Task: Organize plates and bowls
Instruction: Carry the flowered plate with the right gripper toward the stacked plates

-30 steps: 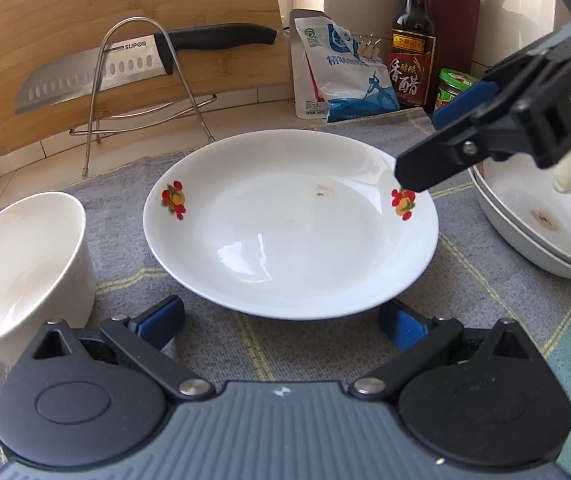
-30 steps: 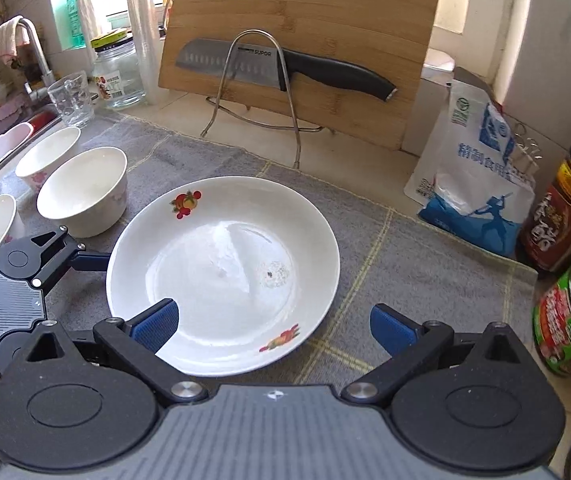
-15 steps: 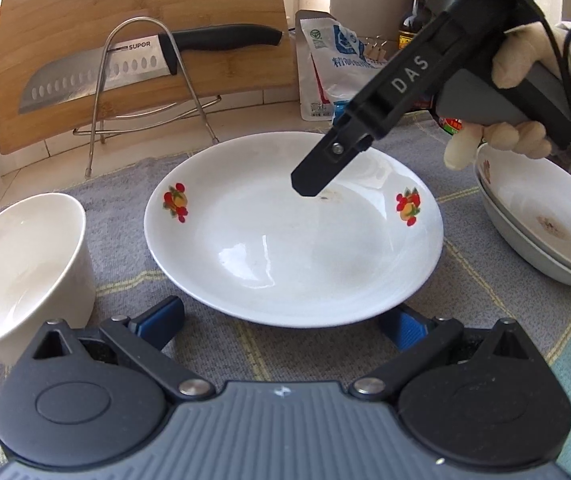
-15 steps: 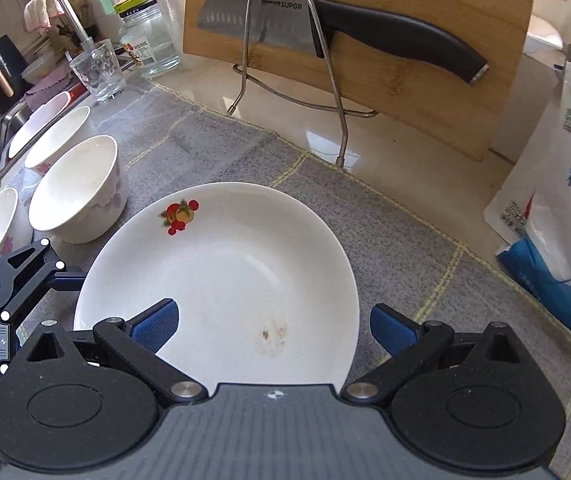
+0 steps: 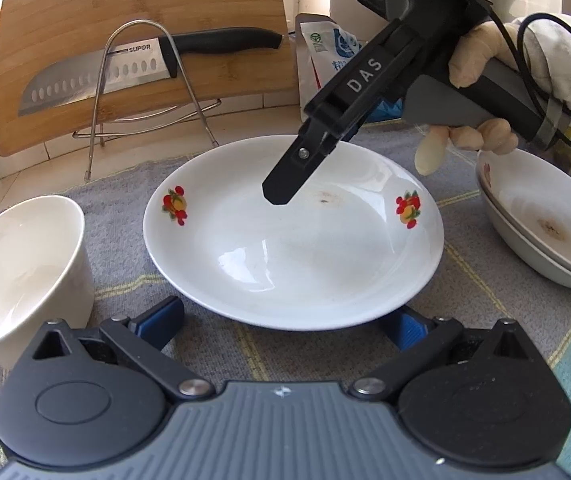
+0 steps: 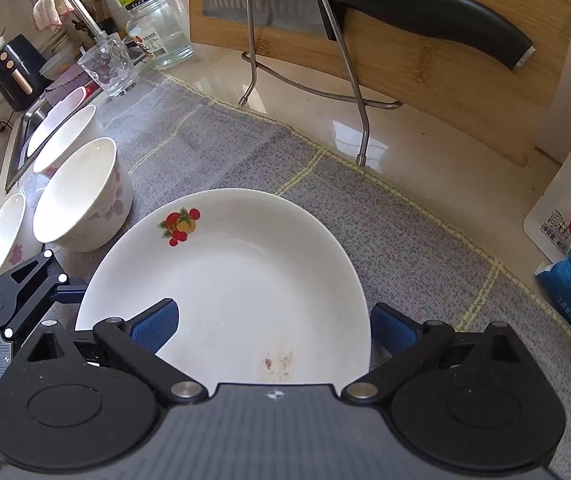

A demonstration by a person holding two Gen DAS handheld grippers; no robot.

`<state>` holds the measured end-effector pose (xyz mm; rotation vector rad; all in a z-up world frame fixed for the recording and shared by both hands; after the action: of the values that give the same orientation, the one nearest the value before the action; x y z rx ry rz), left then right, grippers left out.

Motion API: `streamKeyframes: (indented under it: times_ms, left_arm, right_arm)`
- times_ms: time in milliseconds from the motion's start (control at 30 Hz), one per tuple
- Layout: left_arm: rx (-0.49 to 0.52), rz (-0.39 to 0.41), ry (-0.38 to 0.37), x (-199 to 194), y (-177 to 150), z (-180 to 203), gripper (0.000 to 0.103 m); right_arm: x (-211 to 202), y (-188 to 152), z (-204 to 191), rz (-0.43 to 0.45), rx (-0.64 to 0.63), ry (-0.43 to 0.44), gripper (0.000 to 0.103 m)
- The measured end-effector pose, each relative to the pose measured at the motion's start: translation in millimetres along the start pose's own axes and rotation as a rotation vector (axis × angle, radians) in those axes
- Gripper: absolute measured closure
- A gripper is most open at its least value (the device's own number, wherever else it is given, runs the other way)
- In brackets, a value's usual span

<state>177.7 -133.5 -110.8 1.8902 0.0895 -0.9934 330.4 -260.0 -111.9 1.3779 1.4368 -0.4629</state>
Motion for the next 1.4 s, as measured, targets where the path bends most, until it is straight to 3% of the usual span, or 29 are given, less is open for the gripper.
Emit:
streamKeyframes:
  times_ms: [567,1400]
  left_arm:
    - [0.031,0.011,-0.044,3,3,-2,0.003]
    - [0.035,-0.021,-0.069,-11,7,-5,0.003]
  right_arm:
    - [-4,16,8,-0.119,0.057,0.151,0.0]
    - [-14,10,-2,-0.145,0.053,0.143,0.0]
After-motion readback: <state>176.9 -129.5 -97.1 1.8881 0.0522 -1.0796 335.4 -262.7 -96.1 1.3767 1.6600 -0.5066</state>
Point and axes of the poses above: each gripper's, at about its wrist camera, not at the fingertips, and x roughly the way its jaws point, z to its right, y to its top, the point moved 2 cm from there along x, roughly the way its jaws point, and after that the axes turned 15 degrees about x, right-handed, at the moved point
